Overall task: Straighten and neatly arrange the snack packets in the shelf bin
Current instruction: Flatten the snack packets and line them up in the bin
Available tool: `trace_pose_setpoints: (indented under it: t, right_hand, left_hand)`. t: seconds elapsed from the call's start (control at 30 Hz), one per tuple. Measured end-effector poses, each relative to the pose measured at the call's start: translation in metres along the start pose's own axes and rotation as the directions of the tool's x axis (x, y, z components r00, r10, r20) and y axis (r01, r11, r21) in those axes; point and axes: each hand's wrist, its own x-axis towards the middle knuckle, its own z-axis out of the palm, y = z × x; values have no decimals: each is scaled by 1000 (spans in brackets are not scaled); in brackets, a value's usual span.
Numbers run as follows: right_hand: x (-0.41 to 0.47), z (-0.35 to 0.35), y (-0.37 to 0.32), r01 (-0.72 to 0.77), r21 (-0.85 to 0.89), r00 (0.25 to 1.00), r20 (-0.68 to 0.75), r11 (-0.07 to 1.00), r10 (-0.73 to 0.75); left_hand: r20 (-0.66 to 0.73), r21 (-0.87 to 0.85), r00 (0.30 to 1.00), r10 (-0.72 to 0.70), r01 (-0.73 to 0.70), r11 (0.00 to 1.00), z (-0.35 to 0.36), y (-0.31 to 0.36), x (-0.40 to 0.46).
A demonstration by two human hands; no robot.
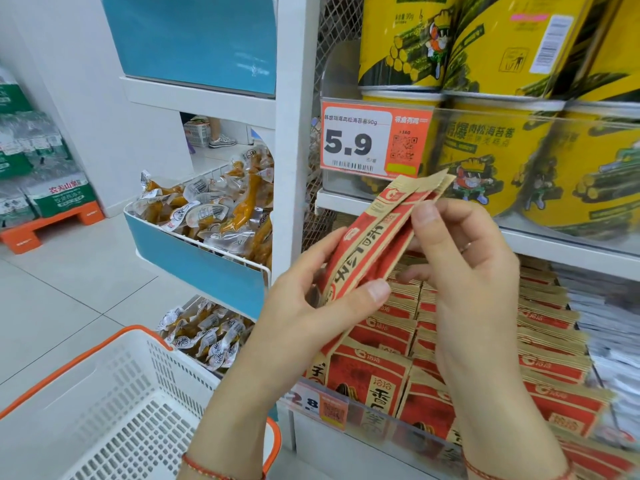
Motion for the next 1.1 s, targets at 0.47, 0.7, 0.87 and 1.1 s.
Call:
trace_pose_setpoints:
  t: [0.47, 0.7, 0.87, 1.1]
  right_hand:
    - [1, -3, -1, -10, 12, 1000, 17, 1000, 10]
    - [3, -7, -1, -61, 3, 998, 23, 998, 61]
    - [1, -4, -1, -129, -61, 970, 200, 990, 139]
    - [-5, 4, -1, -132, -185, 881, 428, 974, 201]
  left_hand:
    - [73, -4, 997, -20, 20, 1000, 1, 0, 0]
    - [110, 5, 993, -50, 50, 999, 1, -3, 0]
    - [-56, -117, 998, -22, 15, 993, -2, -2, 4]
    - [-353, -361, 933, -63, -74, 930, -11, 3, 8]
